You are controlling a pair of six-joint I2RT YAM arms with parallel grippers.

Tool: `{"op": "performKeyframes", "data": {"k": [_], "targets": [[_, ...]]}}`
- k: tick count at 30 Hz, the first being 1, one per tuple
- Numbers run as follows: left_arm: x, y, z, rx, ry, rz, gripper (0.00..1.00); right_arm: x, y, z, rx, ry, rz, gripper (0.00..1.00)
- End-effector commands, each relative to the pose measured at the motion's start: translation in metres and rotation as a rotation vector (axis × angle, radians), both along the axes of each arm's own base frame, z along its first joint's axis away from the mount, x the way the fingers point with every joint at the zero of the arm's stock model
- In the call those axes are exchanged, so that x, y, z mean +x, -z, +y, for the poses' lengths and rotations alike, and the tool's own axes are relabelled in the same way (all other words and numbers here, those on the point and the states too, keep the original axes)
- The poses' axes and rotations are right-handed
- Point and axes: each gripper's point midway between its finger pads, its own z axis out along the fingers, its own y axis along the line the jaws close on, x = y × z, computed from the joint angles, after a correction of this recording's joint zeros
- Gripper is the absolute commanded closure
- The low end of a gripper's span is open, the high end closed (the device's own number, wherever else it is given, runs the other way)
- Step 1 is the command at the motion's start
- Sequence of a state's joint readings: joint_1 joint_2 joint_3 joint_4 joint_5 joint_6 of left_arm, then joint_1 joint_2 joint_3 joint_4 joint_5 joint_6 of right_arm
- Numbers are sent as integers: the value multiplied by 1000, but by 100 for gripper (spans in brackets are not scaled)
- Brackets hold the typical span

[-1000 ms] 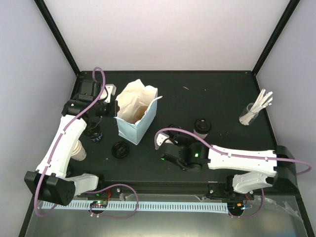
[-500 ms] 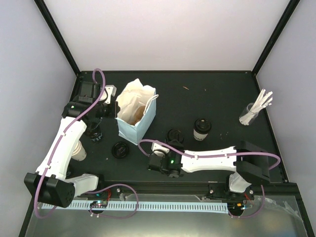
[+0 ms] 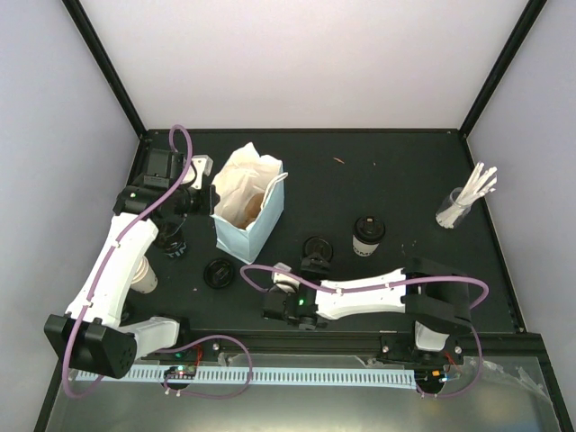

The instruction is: Pack the takeout coffee

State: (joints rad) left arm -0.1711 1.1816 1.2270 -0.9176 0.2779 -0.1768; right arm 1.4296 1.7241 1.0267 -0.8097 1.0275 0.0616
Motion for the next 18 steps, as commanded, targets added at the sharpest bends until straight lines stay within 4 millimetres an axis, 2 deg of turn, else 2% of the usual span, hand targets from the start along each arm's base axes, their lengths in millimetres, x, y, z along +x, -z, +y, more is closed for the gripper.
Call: {"op": "performKeyframes", "data": {"k": [1,5,11,18], "targets": [[0,-3,-3,-22,17,-7,98,-2,-10,9,69,-6,8,24],[0,-3,-4,-22,18,-7,98,-10,-22,18,142,-36,72,1],[-1,-1,-3,-20,20,-3,97,-28,-49,37,298,-105,222,0],[-5,2,-5,-29,31,4,97,-55,-96,57,576,-163,458,0]]}}
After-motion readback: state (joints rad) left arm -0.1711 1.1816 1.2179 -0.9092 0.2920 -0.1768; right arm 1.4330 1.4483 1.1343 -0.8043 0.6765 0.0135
